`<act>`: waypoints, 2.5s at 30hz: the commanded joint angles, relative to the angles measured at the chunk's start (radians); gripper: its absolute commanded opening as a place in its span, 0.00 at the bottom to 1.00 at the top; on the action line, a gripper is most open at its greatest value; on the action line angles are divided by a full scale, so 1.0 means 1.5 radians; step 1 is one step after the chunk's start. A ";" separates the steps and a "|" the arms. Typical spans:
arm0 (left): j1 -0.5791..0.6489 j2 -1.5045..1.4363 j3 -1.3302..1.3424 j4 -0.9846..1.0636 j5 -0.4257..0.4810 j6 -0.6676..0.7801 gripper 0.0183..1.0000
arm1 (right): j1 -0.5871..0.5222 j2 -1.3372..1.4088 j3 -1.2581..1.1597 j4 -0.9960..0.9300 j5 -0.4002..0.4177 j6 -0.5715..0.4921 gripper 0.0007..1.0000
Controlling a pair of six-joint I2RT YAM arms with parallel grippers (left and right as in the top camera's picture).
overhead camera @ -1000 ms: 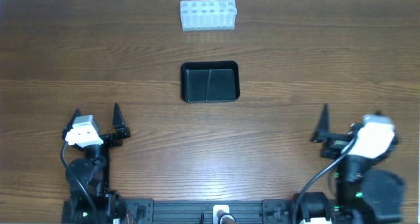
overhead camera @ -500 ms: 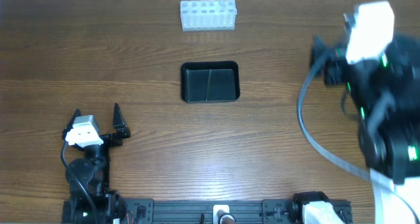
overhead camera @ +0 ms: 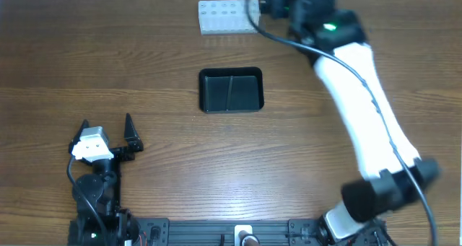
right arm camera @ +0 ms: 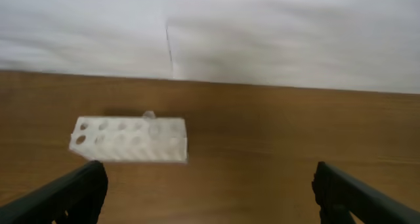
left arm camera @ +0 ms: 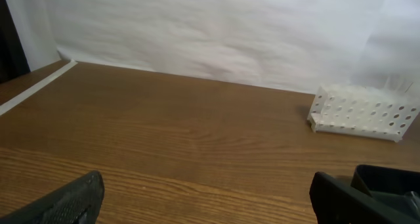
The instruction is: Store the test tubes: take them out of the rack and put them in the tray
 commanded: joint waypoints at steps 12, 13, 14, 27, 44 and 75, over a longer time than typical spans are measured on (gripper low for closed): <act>0.005 -0.005 -0.003 0.001 0.004 0.008 1.00 | 0.045 0.287 0.097 0.187 0.115 0.007 0.97; 0.005 -0.005 -0.003 0.001 0.004 0.008 1.00 | 0.045 0.295 0.097 0.190 0.115 0.007 0.96; 0.005 -0.005 -0.003 0.001 0.004 0.008 0.99 | 0.045 0.302 0.097 0.195 0.114 0.007 0.95; 0.005 -0.005 -0.003 0.001 0.004 0.008 1.00 | 0.055 0.372 0.097 0.240 0.103 0.007 0.83; 0.005 -0.005 -0.003 0.001 0.004 0.008 1.00 | 0.056 0.395 0.097 0.254 0.033 0.040 0.80; 0.005 -0.005 -0.003 0.001 0.004 0.008 1.00 | 0.067 0.404 0.097 0.255 0.052 0.014 0.34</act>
